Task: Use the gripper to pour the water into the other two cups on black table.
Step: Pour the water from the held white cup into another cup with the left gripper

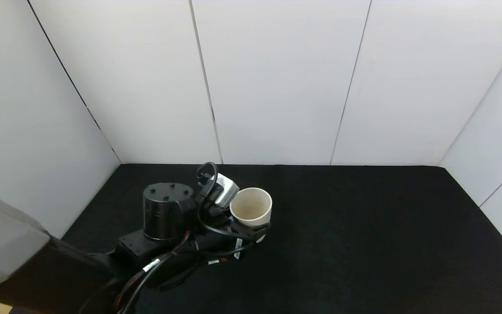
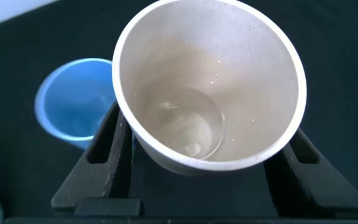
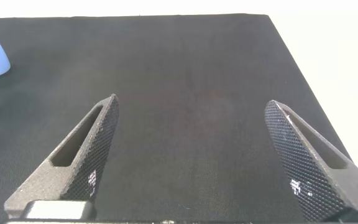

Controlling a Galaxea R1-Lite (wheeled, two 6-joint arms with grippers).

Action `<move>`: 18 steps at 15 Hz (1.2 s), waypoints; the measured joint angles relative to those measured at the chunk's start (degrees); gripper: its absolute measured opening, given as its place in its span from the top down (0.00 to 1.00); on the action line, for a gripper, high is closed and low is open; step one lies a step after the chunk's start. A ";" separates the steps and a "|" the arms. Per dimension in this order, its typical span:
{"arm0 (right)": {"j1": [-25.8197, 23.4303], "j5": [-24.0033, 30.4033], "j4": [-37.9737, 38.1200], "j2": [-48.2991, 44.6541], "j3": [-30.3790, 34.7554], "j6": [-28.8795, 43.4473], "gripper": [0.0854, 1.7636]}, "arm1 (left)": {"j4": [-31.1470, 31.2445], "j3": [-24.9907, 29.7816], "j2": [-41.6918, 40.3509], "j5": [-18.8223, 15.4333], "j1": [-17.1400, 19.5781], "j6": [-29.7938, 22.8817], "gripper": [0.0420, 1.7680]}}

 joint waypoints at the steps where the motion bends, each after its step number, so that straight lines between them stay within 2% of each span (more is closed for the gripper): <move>1: 0.00 0.01 0.00 0.00 0.00 0.02 0.03 | 1.18 0.00 -1.26 -0.66 1.40 0.00 0.32; 9: 0.00 0.00 -0.01 0.00 0.00 -0.02 0.03 | 9.12 -0.52 -10.13 -5.60 13.76 1.24 0.32; 15: -0.01 0.01 0.00 0.00 0.00 0.00 0.03 | 12.48 -0.80 -12.61 -10.17 25.92 5.90 0.32; 18: -0.01 -0.05 0.00 0.00 0.00 0.00 0.03 | 14.93 -1.77 -12.78 -11.07 31.04 8.52 0.32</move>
